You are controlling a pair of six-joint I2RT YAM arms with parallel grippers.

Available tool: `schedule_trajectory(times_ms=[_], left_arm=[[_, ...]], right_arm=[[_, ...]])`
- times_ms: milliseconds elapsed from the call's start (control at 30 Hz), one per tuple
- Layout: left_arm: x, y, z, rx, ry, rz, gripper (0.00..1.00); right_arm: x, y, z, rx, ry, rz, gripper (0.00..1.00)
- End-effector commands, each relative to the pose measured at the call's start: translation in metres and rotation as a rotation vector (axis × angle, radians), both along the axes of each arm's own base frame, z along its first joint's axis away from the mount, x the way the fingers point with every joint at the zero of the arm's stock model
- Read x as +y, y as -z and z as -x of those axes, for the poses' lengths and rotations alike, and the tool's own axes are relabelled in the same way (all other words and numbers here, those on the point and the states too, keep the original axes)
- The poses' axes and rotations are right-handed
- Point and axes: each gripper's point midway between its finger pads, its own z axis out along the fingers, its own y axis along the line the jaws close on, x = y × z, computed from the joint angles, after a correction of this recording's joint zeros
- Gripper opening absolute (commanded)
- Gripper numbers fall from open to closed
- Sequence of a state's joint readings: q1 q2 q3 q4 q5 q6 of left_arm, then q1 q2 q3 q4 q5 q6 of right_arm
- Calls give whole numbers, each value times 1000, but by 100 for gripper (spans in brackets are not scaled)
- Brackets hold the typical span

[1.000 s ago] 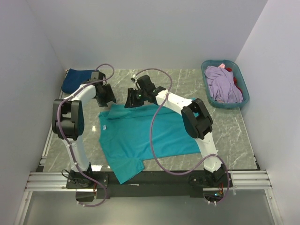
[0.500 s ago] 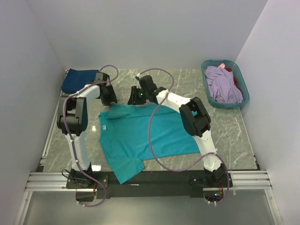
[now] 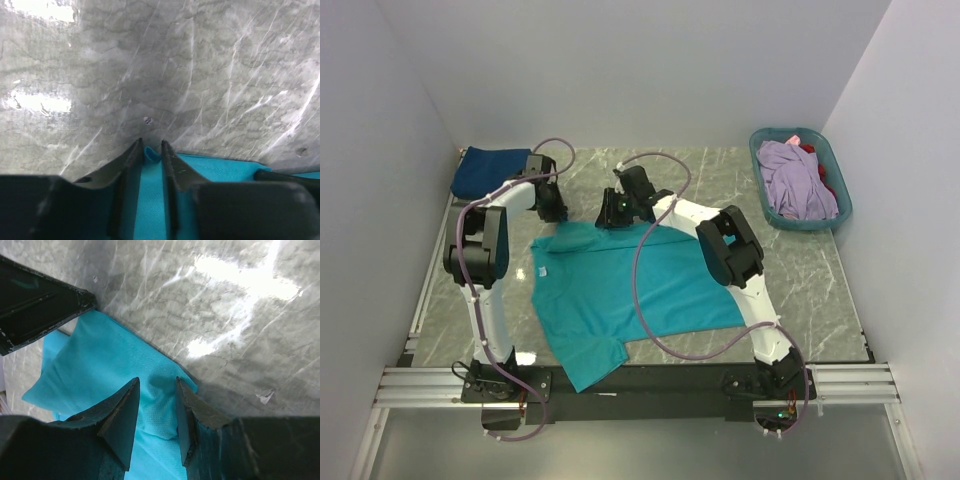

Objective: Fold and stack the t-shirts
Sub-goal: Fold the tshirt

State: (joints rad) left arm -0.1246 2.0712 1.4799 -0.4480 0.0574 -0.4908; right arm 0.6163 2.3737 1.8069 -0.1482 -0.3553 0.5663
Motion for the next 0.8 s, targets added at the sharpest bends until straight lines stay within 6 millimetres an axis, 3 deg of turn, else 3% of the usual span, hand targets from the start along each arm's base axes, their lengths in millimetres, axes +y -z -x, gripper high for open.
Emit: schedule_trajectory(times_ms=[0, 233, 767], left_arm=[[-6, 14, 6, 23, 19, -5, 22], [-5, 12, 5, 19, 14, -13, 1], [-3, 14, 8, 23, 17, -27, 1]], right_arm=[[-12, -12, -16, -61, 70, -11, 43], [-27, -33, -23, -133, 115, -22, 42], [-46, -24, -31, -125, 179, -83, 42]])
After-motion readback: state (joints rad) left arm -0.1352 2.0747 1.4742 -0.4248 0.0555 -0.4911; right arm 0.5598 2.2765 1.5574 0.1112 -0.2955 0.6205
